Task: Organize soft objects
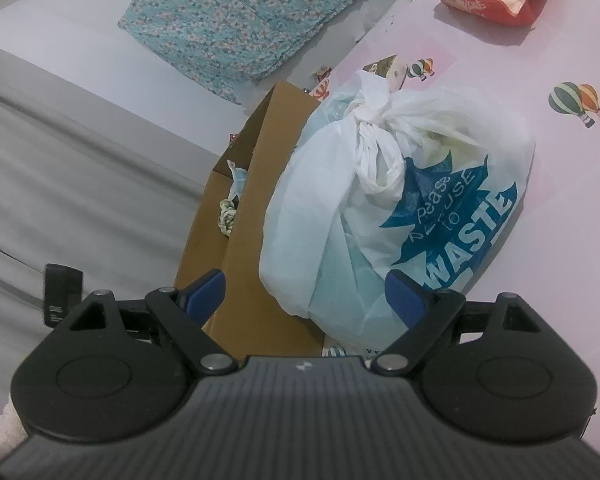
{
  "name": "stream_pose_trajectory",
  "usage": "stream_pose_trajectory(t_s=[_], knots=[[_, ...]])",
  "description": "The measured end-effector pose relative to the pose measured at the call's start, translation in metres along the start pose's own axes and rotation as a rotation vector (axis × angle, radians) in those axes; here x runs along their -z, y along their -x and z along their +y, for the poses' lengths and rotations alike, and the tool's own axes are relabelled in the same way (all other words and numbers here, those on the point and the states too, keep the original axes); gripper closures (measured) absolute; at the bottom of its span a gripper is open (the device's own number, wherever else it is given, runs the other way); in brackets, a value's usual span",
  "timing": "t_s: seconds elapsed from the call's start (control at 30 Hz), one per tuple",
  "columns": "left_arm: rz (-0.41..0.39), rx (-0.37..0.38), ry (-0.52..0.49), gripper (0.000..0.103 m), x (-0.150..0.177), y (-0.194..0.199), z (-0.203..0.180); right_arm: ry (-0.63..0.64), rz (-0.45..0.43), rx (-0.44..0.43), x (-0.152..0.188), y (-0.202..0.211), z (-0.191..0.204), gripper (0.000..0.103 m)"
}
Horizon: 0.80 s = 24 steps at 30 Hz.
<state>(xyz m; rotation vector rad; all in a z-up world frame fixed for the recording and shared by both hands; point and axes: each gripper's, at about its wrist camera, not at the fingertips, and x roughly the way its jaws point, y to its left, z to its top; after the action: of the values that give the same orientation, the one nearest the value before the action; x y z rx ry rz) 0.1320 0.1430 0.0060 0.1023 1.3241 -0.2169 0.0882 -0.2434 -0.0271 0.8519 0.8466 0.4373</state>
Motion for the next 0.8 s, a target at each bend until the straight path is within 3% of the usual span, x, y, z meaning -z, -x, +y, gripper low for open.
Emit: stream_pose_trajectory(t_s=[0.43, 0.67, 0.8], knots=[[0.026, -0.025, 0.102, 0.047, -0.012, -0.018, 0.013, -0.012, 0.001, -0.006, 0.0, 0.0, -0.004, 0.016], [-0.076, -0.005, 0.122, 0.045, -0.008, 0.009, 0.013, -0.001, -0.008, -0.011, 0.0, 0.003, -0.003, 0.016], [-0.144, 0.0, 0.123, 0.035, -0.005, 0.032, 0.013, 0.001, 0.003, -0.008, 0.001, 0.002, -0.001, 0.015]])
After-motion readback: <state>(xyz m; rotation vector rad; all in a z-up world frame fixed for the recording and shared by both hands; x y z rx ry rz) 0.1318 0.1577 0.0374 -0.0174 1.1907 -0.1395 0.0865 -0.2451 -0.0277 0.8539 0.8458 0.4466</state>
